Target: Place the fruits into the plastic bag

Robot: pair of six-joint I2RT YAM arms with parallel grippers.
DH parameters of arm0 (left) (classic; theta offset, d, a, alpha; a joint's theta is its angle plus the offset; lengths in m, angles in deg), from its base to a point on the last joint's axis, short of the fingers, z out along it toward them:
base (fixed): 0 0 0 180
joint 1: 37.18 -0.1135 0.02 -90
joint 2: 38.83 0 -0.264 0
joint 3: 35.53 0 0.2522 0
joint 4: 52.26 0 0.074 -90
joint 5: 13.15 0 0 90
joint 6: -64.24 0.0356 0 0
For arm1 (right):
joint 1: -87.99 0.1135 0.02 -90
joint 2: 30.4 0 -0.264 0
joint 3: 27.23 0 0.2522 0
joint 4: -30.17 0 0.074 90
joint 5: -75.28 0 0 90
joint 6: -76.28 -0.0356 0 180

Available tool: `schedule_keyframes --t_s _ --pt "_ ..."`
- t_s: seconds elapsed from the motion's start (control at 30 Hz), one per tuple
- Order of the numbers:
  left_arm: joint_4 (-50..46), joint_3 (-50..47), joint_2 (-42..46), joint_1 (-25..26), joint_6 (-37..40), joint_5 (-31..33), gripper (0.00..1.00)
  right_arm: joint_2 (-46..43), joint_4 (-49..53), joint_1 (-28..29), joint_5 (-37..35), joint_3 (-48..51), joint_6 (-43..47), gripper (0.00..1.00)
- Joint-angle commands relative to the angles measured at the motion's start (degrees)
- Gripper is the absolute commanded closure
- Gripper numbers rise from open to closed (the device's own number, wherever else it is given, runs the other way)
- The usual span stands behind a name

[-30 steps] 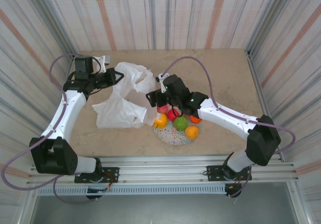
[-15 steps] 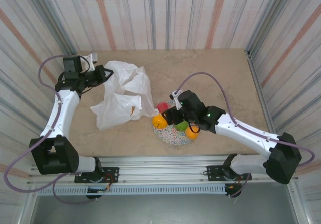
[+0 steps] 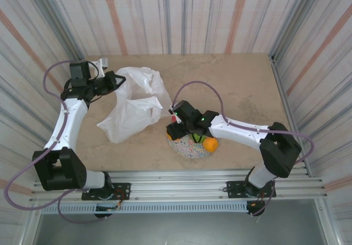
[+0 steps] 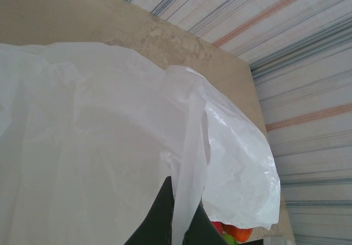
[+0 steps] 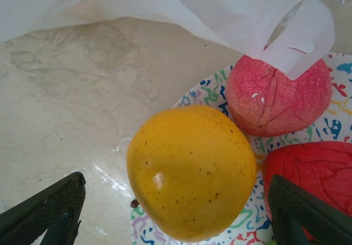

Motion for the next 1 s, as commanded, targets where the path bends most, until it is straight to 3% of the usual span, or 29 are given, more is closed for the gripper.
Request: schedule_keyframes --t_s 0.0,0.47,0.97 --pt "0.6 -0.3 0.0 0.1 -0.3 -1.5 1.0 2.6 0.8 0.2 -0.2 -2.3 1.7 0.12" --pt "0.6 -0.2 0.4 0.1 -0.3 -1.8 1.0 10.2 1.6 1.1 -3.3 -5.5 5.0 0.09" --pt "1.0 -0.2 0.4 0.2 -0.4 -2.5 1.0 8.1 1.0 1.7 -3.4 -4.8 5.1 0.25"
